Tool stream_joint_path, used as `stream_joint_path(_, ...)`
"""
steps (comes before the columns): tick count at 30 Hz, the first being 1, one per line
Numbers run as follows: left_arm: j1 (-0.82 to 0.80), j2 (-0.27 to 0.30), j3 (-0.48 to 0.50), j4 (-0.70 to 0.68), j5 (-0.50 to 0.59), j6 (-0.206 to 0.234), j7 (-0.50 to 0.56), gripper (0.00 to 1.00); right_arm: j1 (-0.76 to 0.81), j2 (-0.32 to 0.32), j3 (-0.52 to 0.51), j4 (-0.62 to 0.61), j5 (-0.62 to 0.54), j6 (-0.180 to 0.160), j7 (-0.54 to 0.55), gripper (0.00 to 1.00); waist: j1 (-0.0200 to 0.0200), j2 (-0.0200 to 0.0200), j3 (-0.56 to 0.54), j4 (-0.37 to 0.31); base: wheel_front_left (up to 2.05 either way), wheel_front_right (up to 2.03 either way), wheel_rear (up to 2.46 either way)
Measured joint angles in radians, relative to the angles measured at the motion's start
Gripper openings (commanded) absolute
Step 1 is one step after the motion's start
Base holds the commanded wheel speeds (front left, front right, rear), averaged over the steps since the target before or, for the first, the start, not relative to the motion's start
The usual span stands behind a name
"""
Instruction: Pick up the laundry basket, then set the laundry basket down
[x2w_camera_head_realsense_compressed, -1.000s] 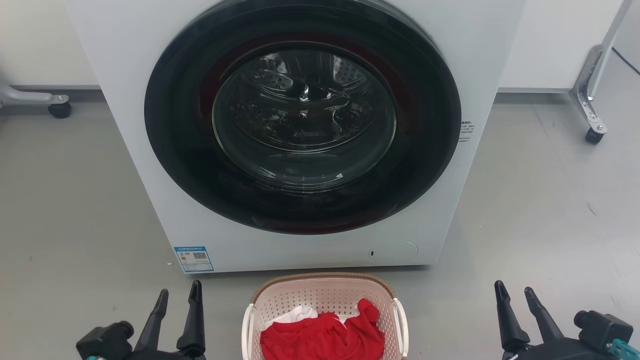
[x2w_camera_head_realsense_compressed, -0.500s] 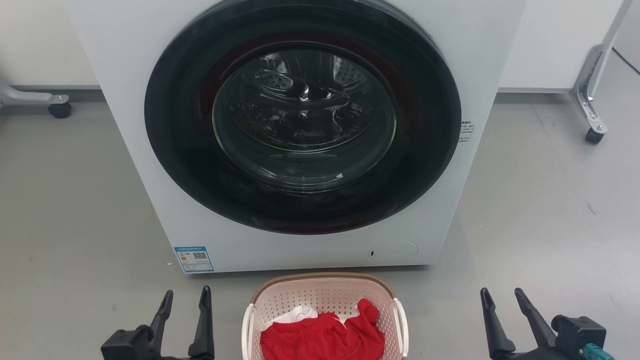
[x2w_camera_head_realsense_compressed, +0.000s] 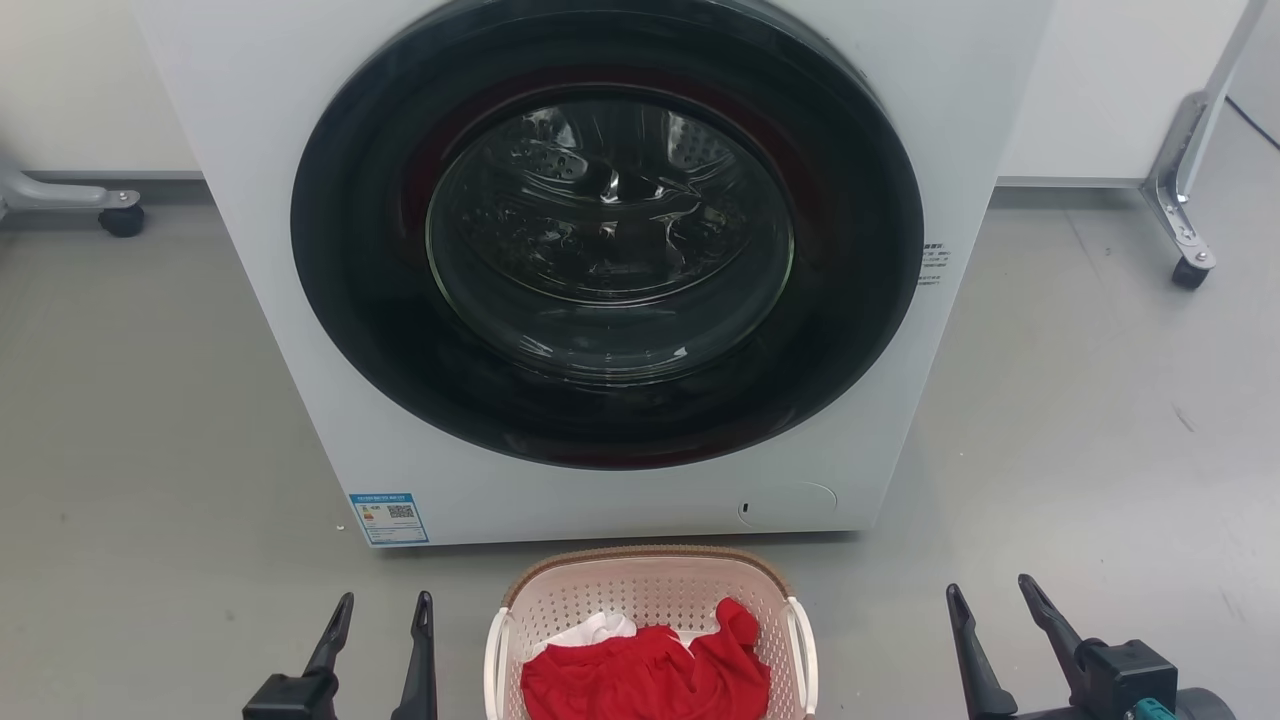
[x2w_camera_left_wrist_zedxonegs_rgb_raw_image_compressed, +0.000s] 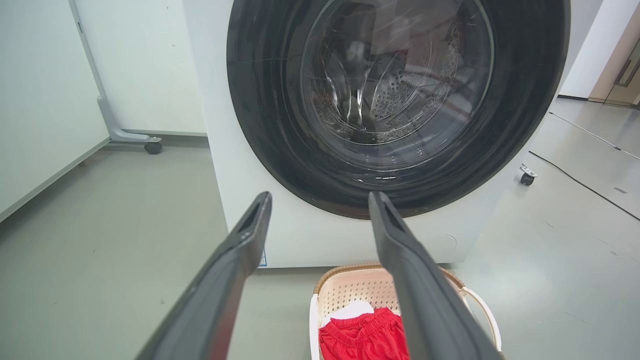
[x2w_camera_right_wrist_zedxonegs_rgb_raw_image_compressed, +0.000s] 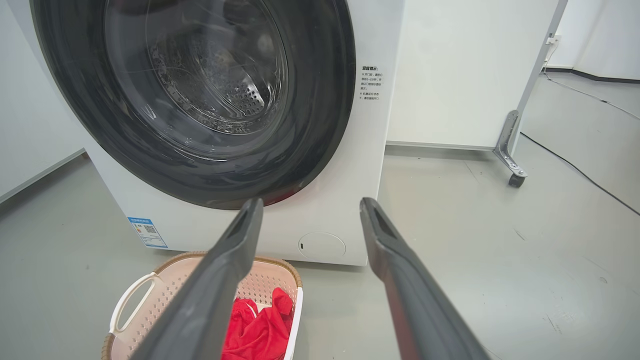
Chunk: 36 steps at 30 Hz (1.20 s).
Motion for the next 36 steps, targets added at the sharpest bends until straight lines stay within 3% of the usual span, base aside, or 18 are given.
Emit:
stream_joint_path(25,0.000,-0.010,0.003,0.030,0.005,0.004,0.000,1.00,0.000,0.001,-0.022,0.010,-0.005,0.009,0.000,1.00,0.0000,0.0000,0.011,-0.005,0.00,0.00,0.00)
stream_joint_path(36,-0.014,-0.015,0.004,0.023,0.005,0.001,0.000,1.00,-0.012,0.005,-0.037,-0.003,-0.006,0.013,0.000,1.00,0.0000,0.0000,0.072,-0.007,0.00,0.00,0.00)
